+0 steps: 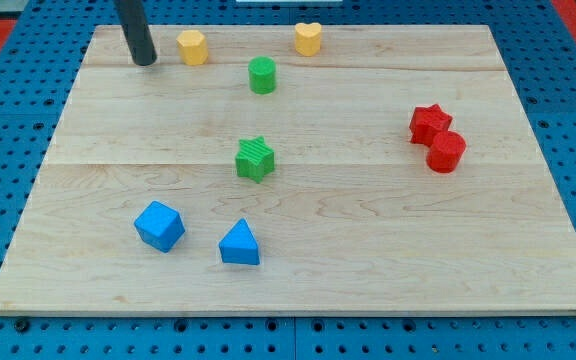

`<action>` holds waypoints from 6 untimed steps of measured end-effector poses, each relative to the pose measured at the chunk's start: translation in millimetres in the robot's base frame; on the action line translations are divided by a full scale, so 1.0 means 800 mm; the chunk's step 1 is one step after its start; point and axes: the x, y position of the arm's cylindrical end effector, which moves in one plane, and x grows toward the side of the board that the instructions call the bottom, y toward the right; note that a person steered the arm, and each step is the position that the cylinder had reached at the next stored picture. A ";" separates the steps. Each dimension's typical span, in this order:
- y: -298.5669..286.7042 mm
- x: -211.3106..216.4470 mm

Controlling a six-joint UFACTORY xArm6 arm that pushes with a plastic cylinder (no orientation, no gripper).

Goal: Push the yellow hexagon close to the yellow heart

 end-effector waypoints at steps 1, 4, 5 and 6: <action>0.070 -0.026; 0.069 -0.065; 0.145 -0.081; 0.194 -0.067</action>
